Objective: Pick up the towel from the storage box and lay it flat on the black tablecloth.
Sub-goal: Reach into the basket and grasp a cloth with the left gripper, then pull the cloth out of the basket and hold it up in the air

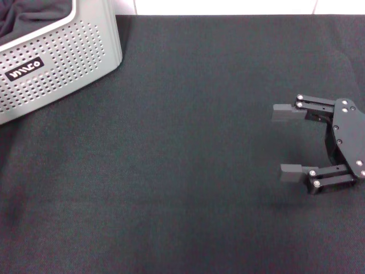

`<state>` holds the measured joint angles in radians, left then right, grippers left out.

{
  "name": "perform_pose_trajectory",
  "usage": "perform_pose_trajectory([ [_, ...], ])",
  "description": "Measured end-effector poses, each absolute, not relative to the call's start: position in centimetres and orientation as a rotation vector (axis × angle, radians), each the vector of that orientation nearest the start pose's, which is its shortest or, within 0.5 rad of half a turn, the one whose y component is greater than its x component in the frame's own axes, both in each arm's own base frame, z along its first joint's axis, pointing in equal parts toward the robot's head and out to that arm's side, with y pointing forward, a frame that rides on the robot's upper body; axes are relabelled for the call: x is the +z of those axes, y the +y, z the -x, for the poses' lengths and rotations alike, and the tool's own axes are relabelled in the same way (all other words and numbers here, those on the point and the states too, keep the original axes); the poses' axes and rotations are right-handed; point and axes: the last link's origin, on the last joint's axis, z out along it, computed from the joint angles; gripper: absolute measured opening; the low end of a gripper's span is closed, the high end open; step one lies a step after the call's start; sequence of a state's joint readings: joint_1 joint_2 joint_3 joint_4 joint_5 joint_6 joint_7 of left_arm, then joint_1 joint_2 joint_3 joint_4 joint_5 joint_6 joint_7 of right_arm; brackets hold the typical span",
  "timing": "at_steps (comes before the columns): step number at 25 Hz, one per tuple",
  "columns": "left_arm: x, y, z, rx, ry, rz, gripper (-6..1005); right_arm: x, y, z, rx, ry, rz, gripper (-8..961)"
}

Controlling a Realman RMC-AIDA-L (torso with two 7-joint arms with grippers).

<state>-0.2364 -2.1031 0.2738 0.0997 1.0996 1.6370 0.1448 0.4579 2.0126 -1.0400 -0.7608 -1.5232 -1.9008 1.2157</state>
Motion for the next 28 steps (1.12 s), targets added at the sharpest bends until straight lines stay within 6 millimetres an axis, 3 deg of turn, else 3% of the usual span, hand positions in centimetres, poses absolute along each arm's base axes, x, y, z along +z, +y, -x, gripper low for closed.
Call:
perform_pose_trajectory([
  [14, 5.5, 24.0, 35.7, -0.506, -0.037, 1.312, 145, 3.1, 28.7, -20.1, 1.215, -0.019, 2.904, 810],
  [22, 7.0, 22.9, 33.2, -0.813, 0.022, 1.261, 32, 3.1, 28.6, -20.2, 1.222, -0.020, 2.905, 805],
  [28, 8.9, 23.6, 31.6, -1.196, -0.053, 1.452, 26, 3.2, 28.6, -20.2, 1.223, -0.023, 2.902, 802],
])
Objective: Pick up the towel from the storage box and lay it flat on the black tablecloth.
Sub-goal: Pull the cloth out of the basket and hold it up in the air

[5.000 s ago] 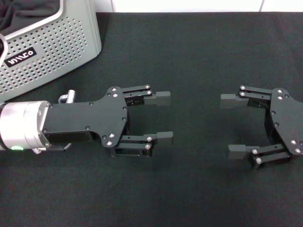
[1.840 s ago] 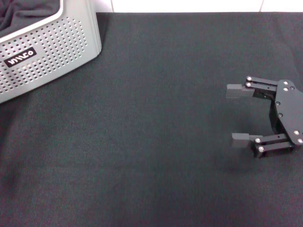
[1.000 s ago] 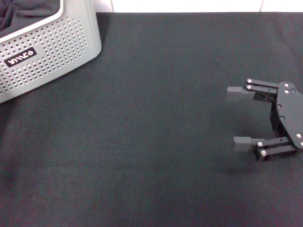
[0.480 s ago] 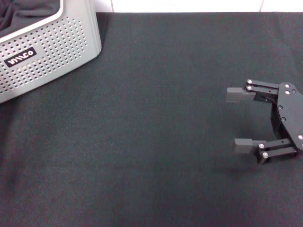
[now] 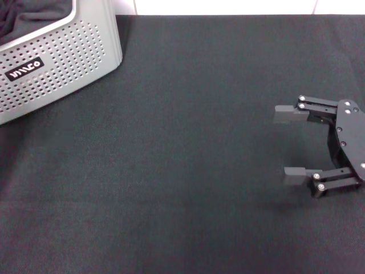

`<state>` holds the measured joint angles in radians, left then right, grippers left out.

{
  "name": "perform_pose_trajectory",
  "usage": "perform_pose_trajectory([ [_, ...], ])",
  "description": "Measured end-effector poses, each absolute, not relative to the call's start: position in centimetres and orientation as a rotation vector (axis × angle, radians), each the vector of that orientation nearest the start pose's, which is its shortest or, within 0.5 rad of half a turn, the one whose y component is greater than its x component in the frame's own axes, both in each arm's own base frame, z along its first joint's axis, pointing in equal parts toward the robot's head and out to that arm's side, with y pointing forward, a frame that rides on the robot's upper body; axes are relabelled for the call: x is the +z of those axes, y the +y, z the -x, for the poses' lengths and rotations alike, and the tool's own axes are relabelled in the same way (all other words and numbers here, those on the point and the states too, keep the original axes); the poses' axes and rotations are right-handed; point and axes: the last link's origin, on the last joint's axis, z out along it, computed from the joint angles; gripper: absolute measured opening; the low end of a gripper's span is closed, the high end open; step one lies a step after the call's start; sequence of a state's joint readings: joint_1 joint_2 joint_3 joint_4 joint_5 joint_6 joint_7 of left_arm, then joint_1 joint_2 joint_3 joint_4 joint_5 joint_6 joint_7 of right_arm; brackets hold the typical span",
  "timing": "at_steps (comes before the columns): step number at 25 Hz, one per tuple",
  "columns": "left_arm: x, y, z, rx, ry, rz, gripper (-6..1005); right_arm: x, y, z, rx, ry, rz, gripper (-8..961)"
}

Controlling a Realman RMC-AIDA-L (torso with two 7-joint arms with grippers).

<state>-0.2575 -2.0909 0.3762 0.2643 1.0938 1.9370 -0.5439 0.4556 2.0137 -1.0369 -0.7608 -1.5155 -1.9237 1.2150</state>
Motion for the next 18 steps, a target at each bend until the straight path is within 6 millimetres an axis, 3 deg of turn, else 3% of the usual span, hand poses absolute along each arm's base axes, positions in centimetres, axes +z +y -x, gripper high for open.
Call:
perform_pose_trajectory([
  [9, 10.9, 24.1, 26.4, -1.607, -0.001, 1.826, 27, 3.6, 28.7, -20.4, 1.226, -0.016, 2.869, 797],
  [18, 12.0, 24.6, 21.7, -1.887, 0.070, 2.001, 27, 3.4, 28.9, -20.4, 1.218, -0.015, 2.866, 792],
])
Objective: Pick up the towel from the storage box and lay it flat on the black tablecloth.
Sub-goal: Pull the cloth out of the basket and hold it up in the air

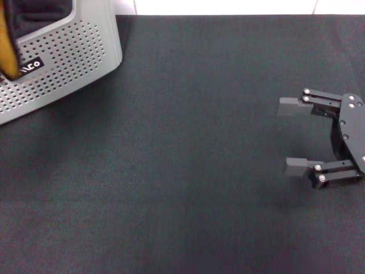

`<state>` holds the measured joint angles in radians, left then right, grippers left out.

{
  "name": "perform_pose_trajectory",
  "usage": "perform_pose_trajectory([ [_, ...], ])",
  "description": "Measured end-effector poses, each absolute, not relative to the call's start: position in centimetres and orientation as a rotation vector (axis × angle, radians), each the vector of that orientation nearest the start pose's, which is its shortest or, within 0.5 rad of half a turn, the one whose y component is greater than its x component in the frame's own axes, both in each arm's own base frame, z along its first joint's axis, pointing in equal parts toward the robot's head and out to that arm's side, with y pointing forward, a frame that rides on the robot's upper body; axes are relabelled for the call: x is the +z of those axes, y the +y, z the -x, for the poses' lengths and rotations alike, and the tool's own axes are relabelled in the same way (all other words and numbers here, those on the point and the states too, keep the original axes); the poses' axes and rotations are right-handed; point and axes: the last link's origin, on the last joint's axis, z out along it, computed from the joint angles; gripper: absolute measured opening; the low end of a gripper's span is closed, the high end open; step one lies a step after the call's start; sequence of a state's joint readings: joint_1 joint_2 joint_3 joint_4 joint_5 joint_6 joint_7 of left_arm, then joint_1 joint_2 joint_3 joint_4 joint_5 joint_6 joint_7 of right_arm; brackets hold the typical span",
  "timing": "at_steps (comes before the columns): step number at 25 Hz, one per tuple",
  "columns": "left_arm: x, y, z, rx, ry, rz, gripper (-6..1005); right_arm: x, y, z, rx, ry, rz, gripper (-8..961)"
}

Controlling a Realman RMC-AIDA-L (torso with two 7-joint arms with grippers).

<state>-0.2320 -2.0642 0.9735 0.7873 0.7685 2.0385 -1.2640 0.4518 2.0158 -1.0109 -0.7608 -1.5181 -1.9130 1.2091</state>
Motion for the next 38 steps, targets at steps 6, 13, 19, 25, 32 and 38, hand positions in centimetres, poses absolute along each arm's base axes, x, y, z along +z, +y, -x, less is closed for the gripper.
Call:
perform_pose_trajectory([
  [6, 12.0, 24.8, 18.6, -2.051, 0.180, 2.020, 27, 3.3, 29.1, -19.3, 1.306, -0.036, 2.831, 789],
  [13, 10.9, 25.7, 17.2, -2.128, 0.187, 1.994, 27, 1.9, 29.7, -16.4, 1.543, -0.103, 2.791, 785],
  [19, 9.6, 26.4, 17.3, -2.141, 0.127, 1.993, 26, 2.1, 29.1, -15.0, 1.666, -0.184, 2.782, 781],
  [25, 8.2, 26.2, 16.3, -2.140, 0.185, 2.039, 26, 2.2, 30.0, -14.1, 1.677, -0.208, 2.757, 778],
  [32, 7.6, 27.0, 15.6, -2.117, 0.249, 2.009, 26, 1.3, 31.5, -13.5, 1.616, -0.170, 2.730, 774],
  [38, 6.7, 27.6, 15.1, -2.094, 0.294, 1.976, 26, 0.9, 31.5, -12.7, 1.674, -0.173, 2.730, 771],
])
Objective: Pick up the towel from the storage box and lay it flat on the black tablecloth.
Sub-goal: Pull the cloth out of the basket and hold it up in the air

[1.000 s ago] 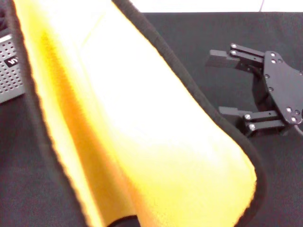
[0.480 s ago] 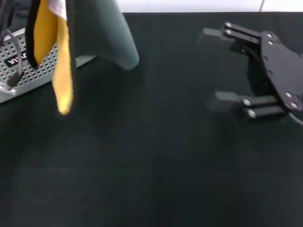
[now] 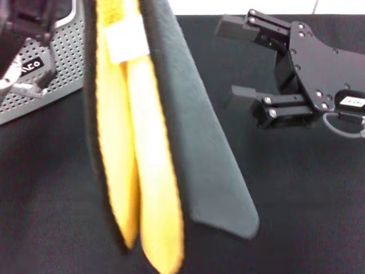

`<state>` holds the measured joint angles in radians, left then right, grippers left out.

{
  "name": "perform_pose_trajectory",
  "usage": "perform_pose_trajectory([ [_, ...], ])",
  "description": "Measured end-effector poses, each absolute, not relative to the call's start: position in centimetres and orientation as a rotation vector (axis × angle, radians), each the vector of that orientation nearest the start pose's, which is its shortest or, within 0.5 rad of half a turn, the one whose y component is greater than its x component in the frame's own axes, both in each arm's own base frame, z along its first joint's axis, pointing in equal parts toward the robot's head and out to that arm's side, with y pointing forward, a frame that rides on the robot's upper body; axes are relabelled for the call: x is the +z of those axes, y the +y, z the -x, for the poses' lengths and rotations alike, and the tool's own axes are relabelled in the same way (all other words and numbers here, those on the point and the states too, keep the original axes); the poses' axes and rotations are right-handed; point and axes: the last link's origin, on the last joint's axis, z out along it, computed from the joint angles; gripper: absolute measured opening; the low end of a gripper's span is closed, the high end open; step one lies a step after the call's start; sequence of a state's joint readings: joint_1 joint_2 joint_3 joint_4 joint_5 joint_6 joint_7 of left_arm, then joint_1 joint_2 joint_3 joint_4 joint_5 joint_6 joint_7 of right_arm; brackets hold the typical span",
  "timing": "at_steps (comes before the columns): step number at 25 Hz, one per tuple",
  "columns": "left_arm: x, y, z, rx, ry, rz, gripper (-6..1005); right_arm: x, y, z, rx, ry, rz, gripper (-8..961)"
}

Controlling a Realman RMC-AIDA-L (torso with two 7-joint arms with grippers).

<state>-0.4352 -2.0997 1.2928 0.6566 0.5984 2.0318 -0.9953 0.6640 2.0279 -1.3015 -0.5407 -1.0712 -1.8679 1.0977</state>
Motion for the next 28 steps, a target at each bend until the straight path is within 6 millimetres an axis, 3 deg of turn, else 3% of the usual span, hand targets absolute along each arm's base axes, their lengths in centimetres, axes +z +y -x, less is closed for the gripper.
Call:
perform_pose_trajectory([
  [10, 4.6, 27.2, 15.0, -2.018, 0.380, 1.958, 26, 2.5, 30.1, -12.6, 1.875, -0.228, 2.664, 765],
  [19, 2.2, 27.4, 13.3, -1.929, 0.478, 1.883, 27, 1.4, 32.0, -11.3, 1.823, -0.148, 2.656, 760],
  [28, 1.9, 28.5, 12.6, -1.842, 0.504, 1.826, 27, 1.0, 31.2, -10.6, 1.883, -0.187, 2.697, 755],
])
